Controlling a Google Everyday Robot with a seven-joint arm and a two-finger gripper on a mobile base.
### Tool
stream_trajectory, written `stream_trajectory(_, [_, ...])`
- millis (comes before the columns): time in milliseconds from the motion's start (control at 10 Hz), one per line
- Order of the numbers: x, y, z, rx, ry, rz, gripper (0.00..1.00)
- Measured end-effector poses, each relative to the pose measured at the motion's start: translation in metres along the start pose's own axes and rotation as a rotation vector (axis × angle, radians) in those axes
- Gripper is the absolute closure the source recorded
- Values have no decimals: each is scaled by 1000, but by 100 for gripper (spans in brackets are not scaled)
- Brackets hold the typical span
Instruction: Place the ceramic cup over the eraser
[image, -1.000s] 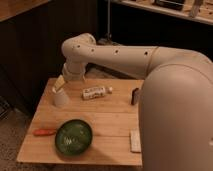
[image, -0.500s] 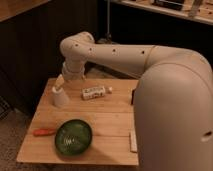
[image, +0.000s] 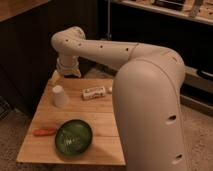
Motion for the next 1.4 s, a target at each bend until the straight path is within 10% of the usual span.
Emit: stream_trajectory(1400, [-66, 12, 93, -105, -15, -41, 20])
